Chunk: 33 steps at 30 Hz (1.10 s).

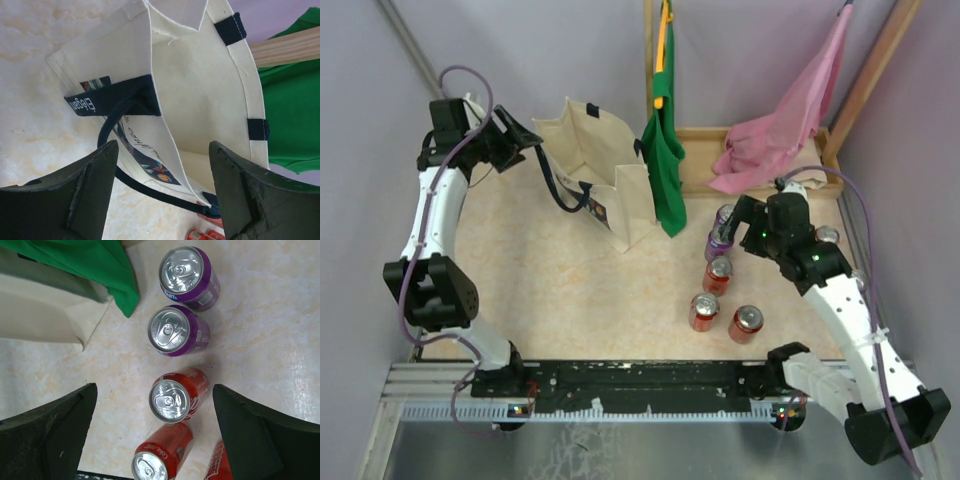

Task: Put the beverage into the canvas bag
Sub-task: Adjust the canvas bag at the center of the board.

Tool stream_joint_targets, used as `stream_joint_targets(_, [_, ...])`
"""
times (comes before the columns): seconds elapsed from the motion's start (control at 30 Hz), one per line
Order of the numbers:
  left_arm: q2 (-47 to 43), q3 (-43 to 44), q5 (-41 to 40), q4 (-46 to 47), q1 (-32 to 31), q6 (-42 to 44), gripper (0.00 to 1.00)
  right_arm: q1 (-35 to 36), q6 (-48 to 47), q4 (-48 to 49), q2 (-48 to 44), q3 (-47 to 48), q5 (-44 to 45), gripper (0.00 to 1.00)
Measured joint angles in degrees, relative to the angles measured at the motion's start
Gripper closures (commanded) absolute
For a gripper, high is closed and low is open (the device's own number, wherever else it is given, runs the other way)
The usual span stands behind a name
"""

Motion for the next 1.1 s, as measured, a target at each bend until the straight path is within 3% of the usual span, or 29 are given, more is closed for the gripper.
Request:
stream_joint_targets(0.6, [3.89, 0.02, -7.65, -2.12, -12.41, -2.6, 0.2, 0.0, 3.17, -5.92, -7.67, -0.35, 3.61, 0.01])
stream_joint_targets(0.67, [3.93, -1.68, -8.28, -2.4, -12.5, -2.58, 0.28, 0.0, 3.19, -6.4, -7.85, -0.35, 3.98, 0.01])
stream_joint_targets(0.7, [3.93, -2.21, -8.48, -2.43, -12.5, -2.58, 0.38, 0.0, 3.21, -6.56, -7.89, -0.35, 4.11, 0.01])
stream_joint_targets(0.83, [4.0, -3.93, -9.05, -2.99, -12.48, -2.21, 0.94, 0.0, 3.37, -6.62, -7.74, -0.35, 4.24, 0.01])
stream_joint_targets(0.87, [4.02, -3.96, -9.14, -3.17, -12.48, -1.64, 1.0, 0.0, 3.34, -6.58, -7.61, -0.35, 4.24, 0.01])
stream_joint_targets(1.1, [4.02, -2.03, -7.1, -7.45, -12.44, 6.99, 1.0, 0.0, 0.11, -8.04, -2.47, 3.04, 4.07, 0.01])
